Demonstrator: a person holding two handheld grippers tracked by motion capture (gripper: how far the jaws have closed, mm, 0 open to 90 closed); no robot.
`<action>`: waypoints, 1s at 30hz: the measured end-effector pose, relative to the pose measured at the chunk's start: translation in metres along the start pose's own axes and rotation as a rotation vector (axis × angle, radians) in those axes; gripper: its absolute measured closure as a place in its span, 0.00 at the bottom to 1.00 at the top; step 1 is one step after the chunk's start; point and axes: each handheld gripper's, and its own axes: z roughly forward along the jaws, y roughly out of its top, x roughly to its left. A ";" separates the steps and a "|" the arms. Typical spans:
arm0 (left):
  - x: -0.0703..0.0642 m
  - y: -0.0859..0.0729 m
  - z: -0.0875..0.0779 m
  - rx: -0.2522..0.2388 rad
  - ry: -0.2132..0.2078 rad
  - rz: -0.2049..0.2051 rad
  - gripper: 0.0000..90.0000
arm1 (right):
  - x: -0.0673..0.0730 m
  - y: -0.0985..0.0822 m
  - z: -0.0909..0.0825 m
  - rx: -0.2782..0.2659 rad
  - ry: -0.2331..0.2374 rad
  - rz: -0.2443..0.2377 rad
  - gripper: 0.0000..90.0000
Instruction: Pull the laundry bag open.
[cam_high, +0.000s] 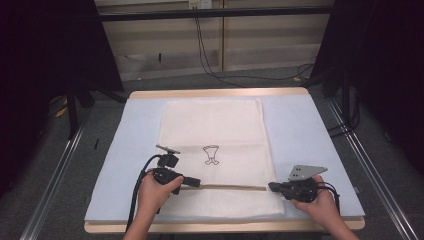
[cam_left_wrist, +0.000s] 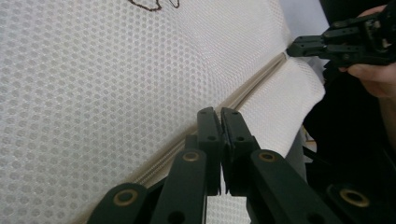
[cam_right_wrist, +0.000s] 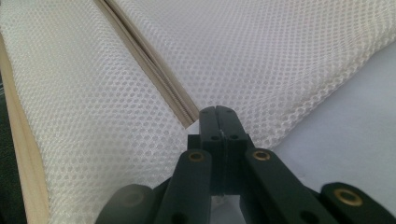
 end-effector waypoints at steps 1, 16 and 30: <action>0.000 0.000 0.000 0.001 0.004 0.006 0.97 | 0.000 0.000 0.000 0.000 -0.001 -0.003 1.00; 0.005 -0.007 -0.009 -0.017 0.005 -0.023 0.97 | 0.000 0.000 0.000 0.001 0.000 -0.002 1.00; 0.010 -0.011 -0.020 -0.044 0.009 -0.021 0.97 | 0.001 0.001 0.000 0.004 -0.004 0.007 1.00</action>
